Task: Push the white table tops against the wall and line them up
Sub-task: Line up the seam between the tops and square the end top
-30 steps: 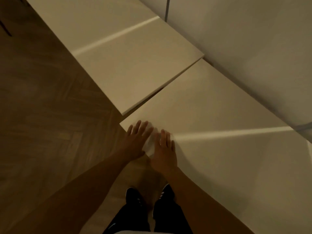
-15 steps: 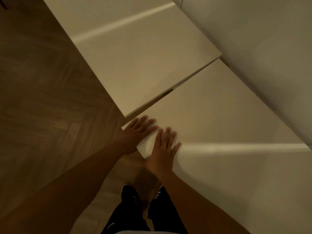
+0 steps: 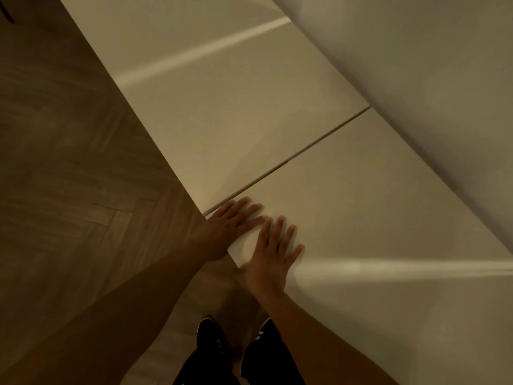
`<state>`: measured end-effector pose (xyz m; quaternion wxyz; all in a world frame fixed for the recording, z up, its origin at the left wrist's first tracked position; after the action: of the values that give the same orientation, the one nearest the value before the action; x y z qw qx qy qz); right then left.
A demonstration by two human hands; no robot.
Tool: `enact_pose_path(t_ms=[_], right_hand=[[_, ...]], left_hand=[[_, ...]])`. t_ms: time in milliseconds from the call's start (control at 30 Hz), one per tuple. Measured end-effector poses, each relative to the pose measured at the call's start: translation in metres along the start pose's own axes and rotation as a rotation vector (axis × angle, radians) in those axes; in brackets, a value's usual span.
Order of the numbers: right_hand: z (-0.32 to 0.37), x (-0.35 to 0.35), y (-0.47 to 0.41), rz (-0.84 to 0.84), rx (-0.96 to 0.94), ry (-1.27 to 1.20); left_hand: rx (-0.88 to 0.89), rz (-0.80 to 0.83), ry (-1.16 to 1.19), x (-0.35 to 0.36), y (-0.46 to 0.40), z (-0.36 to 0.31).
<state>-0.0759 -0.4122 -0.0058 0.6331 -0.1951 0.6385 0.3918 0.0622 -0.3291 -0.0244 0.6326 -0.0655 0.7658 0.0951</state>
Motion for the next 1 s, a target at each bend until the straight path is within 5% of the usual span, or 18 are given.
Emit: enact_pose_path(t_ms=[433, 667, 867, 1000], right_hand=[[-0.002, -0.008, -0.006, 0.107, -0.053, -0.07], [-0.034, -0.034, -0.012, 0.169, -0.105, -0.414], [-0.08, -0.066, 0.023, -0.088, 0.439, -0.926], [-0.117, -0.064, 0.066, -0.144, 0.885, -1.307]], left_hand=[[-0.002, 0.029, -0.041, -0.004, -0.005, 0.001], [-0.258, 0.32, 0.188, -0.033, -0.03, -0.024], [-0.778, -0.06, 0.836, -0.07, -0.043, -0.108], [-1.047, -0.003, 1.349, -0.053, -0.038, -0.184]])
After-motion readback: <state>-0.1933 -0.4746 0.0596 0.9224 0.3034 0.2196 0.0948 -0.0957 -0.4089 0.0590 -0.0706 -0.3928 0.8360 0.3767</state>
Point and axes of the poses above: each hand's wrist, its own y-axis away from the middle knuckle, its own x-axis out of the palm, z = x × y, the point moved 2 cm from there along -y, towards the middle knuckle, and after that the axes turned 5 degrees about -z, right-handed, at the moved point
